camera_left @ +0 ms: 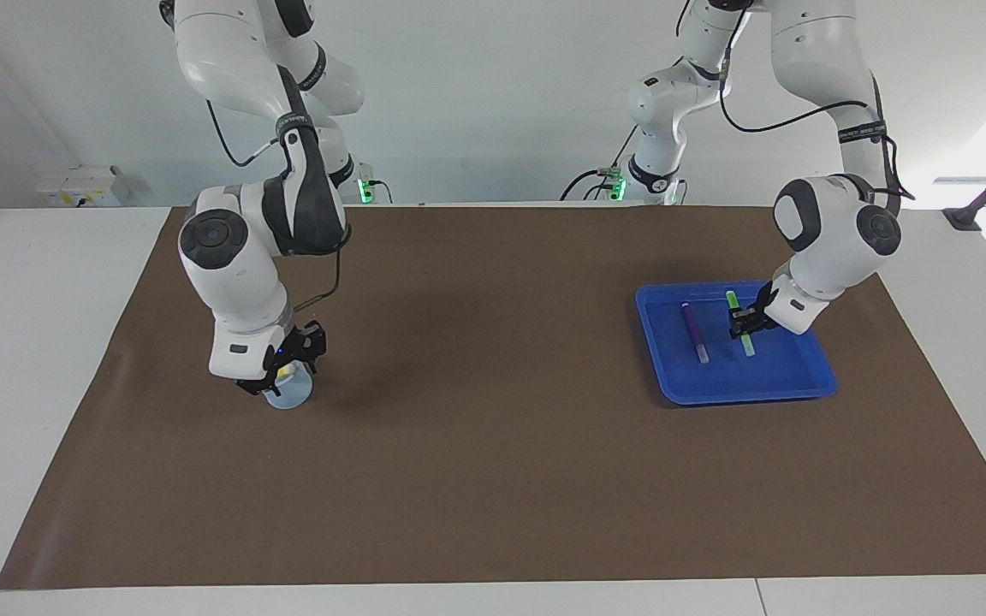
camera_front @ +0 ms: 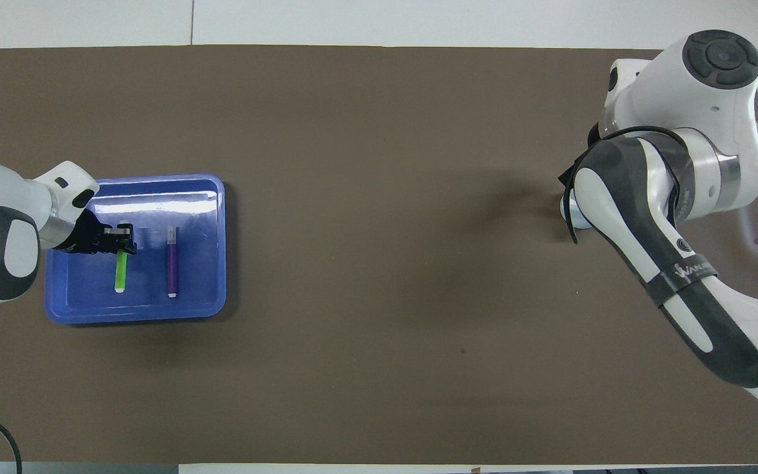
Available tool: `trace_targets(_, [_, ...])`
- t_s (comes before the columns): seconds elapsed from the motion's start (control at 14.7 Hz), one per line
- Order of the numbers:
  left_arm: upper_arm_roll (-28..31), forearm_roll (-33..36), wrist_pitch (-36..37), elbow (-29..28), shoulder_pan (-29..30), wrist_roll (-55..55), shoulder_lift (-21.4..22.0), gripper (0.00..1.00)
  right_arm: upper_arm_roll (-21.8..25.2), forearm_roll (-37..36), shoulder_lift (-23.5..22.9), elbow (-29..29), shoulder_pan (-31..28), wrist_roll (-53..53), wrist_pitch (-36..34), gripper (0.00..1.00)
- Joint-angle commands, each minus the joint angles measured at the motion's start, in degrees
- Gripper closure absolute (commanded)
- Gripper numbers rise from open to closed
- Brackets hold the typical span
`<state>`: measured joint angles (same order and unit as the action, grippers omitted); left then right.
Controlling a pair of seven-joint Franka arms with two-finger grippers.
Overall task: Right arm passes pens to left for tray arrangement
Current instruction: 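Open the left gripper to release the green pen in the tray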
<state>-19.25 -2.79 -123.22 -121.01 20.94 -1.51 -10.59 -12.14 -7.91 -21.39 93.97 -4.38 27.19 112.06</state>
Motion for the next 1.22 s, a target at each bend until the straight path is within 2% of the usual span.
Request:
trace_targets(0.0, [0.0,1.3,-3.25,-0.63,0.15,-0.07,-0.83,1.0,-0.78,-1.14,0.12,-0.28,-0.89,-0.56,-1.58,0.44])
trace_targets(0.68, [0.0,1.39,-5.89,-2.03,0.85,-0.07,-1.19,1.0,-0.78,-1.23,0.82,1.65,-1.42,-0.56,-1.58,0.49])
trace_targets(0.75, [0.0,1.39,-5.81,-2.21,0.85,-0.07,-1.19,0.36,-0.78,-1.23,0.91,1.91,-1.42,-0.56,-1.41,0.49])
trace_targets(0.81, [0.0,1.39,-5.81,-2.29,0.85,-0.07,-1.19,0.0,-0.78,-1.23,1.0,2.18,-1.51,-0.47,-1.49,0.5])
trace_targets(1.15, [0.0,1.39,-5.8,-2.3,0.94,-0.07,-1.1,0.0,-0.86,-1.23,1.09,2.71,-2.12,-0.38,-1.58,0.54])
